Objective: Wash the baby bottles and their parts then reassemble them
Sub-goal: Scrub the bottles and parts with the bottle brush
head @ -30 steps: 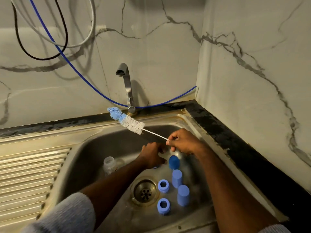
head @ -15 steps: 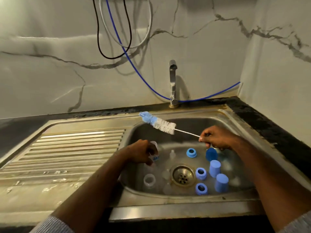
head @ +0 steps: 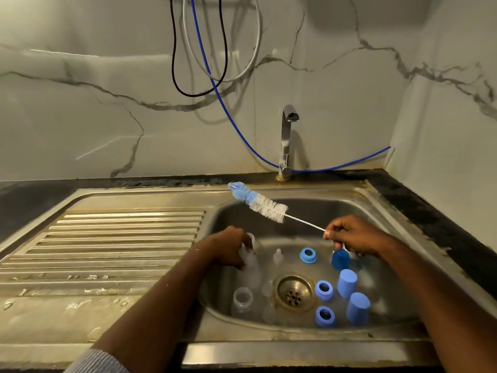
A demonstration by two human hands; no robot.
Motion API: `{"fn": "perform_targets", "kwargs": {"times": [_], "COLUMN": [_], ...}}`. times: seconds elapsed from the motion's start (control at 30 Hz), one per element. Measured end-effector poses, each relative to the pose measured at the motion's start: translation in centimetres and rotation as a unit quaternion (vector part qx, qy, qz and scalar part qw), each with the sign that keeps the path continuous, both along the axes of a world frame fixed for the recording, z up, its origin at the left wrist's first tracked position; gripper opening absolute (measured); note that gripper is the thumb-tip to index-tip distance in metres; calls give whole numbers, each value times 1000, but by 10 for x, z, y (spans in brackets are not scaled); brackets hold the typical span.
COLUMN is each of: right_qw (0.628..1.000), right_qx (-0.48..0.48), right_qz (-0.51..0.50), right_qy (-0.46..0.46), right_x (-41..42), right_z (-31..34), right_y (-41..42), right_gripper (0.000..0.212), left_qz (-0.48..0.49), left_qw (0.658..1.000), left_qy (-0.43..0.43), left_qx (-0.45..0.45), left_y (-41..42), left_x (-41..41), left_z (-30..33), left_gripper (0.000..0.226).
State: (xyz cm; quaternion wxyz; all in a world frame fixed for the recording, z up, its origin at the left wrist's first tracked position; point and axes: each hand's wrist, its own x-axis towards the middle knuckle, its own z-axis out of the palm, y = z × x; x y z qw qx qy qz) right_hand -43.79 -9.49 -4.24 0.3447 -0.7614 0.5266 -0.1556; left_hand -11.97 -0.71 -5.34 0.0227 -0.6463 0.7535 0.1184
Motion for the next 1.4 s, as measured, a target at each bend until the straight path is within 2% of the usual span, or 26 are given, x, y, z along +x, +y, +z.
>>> {"fn": "perform_targets", "kwargs": {"times": [0.1, 0.17, 0.27, 0.37, 0.47, 0.5, 0.53, 0.63, 0.73, 0.8, 1.07, 1.23, 1.4], "right_qw": [1000, 1000, 1000, 999, 999, 998, 998, 995, 991, 989, 990, 992, 989], "right_qx": [-2, -8, -20, -26, -34, -41, -48, -66, -79, -85, -90, -94, -118], "right_qz": [3, 6, 8, 18, 25, 29, 32, 41, 40, 33, 45, 57, 39], "right_qy": [-25, -26, -14, -19, -27, -32, -37, -64, -96, -115, -99, -66, -85], "right_x": [0, 1, 3, 4, 5, 5, 5, 7, 7, 7, 5, 7, 7], "right_z": [2, 2, 1, 0, 0, 0, 0, 1, 3, 4, 3, 2, 5], "right_y": [-2, -2, -2, -2, -1, 0, 1, 3, 5, 6, 4, 5, 6], "right_gripper": [18, 18, 17, 17, 15, 14, 12, 5, 4, 5, 8, 15, 19], "left_qz": [57, 103, 155, 173, 165, 159, 154, 158, 211, 241, 297, 256, 189], "left_qw": [985, 954, 875, 784, 712, 700, 702, 761, 818, 840, 835, 870, 907], "left_qy": [109, 229, 408, 547, 625, 627, 604, 438, 282, 217, 185, 152, 146], "left_qx": [-117, -164, -207, -237, -276, -304, -343, -451, -456, -436, -425, -394, -347], "left_y": [6, 13, 20, 20, 21, 20, 20, 18, 17, 18, 18, 11, 8], "left_x": [16, 25, 28, 27, 27, 28, 30, 36, 42, 46, 70, 64, 62], "left_z": [16, 22, 25, 27, 29, 30, 32, 36, 34, 32, 25, 21, 19], "left_gripper": [45, 38, 28, 20, 24, 27, 30, 39, 50, 51, 53, 56, 49]}}
